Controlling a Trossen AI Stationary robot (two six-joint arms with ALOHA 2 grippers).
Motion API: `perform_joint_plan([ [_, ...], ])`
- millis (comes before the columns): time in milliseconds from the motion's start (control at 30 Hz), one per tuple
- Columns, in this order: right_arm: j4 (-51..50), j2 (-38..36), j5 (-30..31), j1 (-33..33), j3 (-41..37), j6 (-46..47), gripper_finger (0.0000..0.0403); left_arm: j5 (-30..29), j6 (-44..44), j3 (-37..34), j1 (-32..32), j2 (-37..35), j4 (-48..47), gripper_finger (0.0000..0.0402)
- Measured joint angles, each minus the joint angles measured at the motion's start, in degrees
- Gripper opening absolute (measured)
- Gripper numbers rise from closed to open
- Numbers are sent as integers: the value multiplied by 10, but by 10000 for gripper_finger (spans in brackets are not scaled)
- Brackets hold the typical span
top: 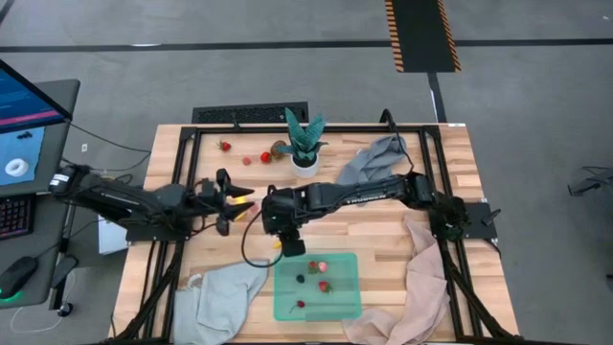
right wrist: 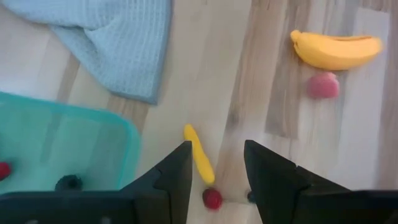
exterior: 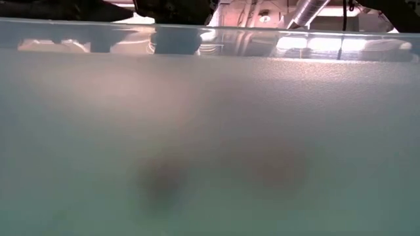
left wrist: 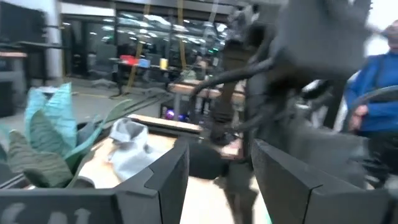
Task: Pick and placing Produce into tupperware
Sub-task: Put the yellow chili pepper into the green bin
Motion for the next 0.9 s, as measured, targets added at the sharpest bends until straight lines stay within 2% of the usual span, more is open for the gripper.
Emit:
perform_joint_plan([
  [100,-27,13,1,0,-5,-14,170,22,-2,0,0,-91,-82,167],
  [300,1,40,1,0,-2,-33,169,31,1,0,0,-260,-215,167],
  [467,2,50,1,-2,-2,-41,169,36,8,0,0,-358,-286,167],
  [900,4,94,0,-15,-3,-63,169,51,15,0,0,-353,-306,167],
])
